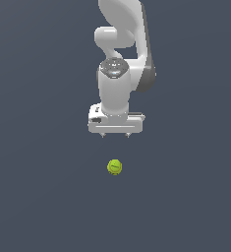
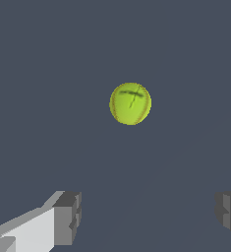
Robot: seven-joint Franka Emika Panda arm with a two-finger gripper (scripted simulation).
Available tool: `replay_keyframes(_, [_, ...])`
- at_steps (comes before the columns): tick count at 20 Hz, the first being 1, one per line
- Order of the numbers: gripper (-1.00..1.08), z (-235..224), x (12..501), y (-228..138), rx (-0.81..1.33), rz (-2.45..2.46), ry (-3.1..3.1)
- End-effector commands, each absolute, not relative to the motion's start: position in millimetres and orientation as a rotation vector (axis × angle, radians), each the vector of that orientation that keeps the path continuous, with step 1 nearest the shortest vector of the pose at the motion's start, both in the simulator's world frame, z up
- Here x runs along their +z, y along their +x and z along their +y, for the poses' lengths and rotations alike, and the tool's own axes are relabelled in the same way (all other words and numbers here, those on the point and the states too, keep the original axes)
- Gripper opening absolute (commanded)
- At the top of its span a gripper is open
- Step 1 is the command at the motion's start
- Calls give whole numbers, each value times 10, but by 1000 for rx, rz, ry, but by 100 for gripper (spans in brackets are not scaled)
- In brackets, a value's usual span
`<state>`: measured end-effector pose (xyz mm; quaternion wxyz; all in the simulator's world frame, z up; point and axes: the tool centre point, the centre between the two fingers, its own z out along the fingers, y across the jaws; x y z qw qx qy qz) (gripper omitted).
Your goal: Pick up the object and move it to a goal position.
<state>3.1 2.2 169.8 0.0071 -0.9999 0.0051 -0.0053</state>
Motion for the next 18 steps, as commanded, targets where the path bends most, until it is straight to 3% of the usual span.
replay_keyframes(1, [100,22,1698,31,-17,16,-3127])
replay_keyframes(18, [100,87,1807,220,-85,-5,-3134])
